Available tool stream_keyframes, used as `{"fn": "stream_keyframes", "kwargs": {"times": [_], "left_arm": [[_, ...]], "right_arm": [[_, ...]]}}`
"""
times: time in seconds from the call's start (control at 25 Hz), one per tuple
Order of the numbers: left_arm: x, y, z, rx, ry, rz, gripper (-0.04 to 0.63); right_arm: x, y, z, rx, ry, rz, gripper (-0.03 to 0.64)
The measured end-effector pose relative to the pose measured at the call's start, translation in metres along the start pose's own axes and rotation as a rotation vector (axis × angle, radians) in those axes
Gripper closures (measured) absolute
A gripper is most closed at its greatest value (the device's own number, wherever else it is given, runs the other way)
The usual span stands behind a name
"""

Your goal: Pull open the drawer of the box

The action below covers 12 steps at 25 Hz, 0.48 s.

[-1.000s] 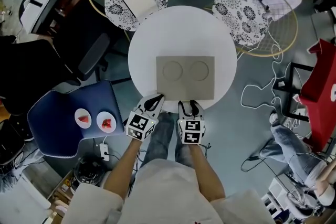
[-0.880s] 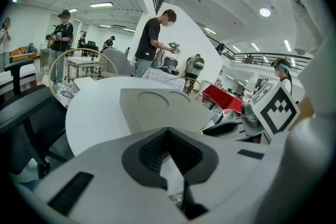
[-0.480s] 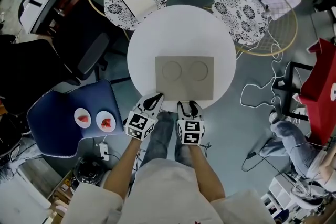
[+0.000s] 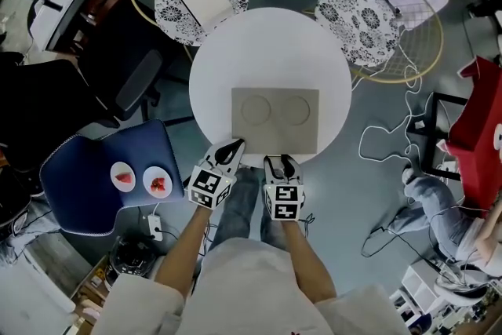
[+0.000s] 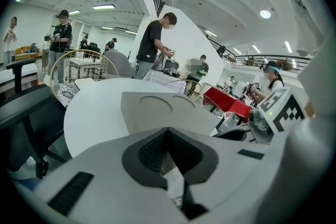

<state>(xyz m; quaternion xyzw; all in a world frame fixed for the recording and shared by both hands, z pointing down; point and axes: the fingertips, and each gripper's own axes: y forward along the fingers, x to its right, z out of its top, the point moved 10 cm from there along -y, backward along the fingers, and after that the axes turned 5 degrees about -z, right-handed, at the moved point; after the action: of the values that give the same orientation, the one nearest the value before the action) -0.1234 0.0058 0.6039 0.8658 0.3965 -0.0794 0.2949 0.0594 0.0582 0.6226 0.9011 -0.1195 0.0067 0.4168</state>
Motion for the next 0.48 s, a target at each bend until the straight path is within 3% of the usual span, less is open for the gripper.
{"fn": "stream_keyframes", "kwargs": {"times": [0.48], "left_arm": [[0.002,0.008,0.006,0.010,0.002,-0.023,0.584]], "right_arm": [[-0.003,-0.013,-0.015,-0.007,-0.007,0.007,0.439]]}}
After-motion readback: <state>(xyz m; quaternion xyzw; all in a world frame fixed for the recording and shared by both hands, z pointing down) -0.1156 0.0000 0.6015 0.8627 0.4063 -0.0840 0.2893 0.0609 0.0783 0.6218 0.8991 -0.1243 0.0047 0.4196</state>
